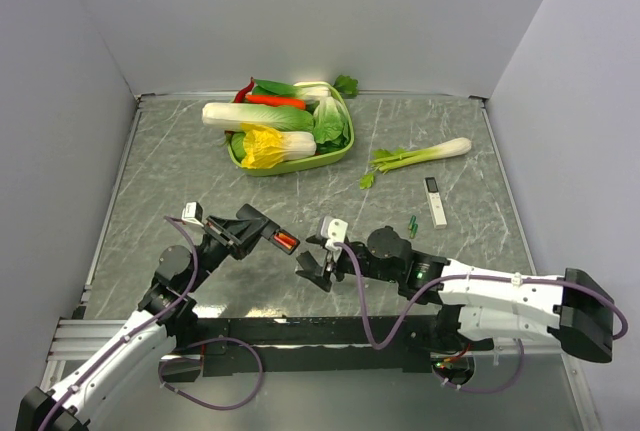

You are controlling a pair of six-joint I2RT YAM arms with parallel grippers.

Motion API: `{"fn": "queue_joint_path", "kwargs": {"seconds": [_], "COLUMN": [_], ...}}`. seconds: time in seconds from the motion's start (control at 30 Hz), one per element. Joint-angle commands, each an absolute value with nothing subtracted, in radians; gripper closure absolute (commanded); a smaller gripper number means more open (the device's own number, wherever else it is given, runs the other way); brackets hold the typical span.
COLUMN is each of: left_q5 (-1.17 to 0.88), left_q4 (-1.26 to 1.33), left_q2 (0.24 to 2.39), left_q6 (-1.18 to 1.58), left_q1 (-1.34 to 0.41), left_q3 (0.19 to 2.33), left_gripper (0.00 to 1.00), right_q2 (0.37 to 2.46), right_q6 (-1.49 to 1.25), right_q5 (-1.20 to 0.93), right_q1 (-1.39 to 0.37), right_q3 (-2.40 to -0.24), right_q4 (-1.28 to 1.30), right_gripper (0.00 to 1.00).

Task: Load the batteries into the remote control
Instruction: Load the battery into the remote control.

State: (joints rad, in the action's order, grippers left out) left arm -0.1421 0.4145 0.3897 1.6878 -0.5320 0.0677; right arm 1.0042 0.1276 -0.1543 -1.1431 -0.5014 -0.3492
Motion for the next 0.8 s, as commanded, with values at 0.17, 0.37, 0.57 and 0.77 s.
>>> {"fn": "queue_joint_path", "kwargs": {"seconds": [0.17, 0.37, 0.57, 0.77], "left_q5": [-0.138, -0.181, -0.262, -0.337], "left_q4": [0.445, 0.471, 0.482, 0.466], "left_q2": [0.377, 0.408, 0.466, 0.506], "left_q6": [1.657, 1.618, 1.540, 1.506], "left_q1": [-0.532, -0.534, -0.534, -0.534], "left_q3": [0.081, 0.078, 0.120, 0.153], "left_gripper": [0.99, 0.99, 0.99, 0.99], "right_q2": [0.890, 0.853, 0.916, 0.982], "right_q6": [0.054, 0.145, 0.322, 0.472], "right_q5": [-0.186, -0.288, -0.562, -0.652], "right_q1": [-1.147, -1.089, -0.956, -0.927], "right_q3": [-0.688, -0.819, -0.946, -1.017], "right_q4": [-0.076, 0.200, 0.432, 0.492], "right_gripper": [0.15, 0.16, 0.24, 0.39]}}
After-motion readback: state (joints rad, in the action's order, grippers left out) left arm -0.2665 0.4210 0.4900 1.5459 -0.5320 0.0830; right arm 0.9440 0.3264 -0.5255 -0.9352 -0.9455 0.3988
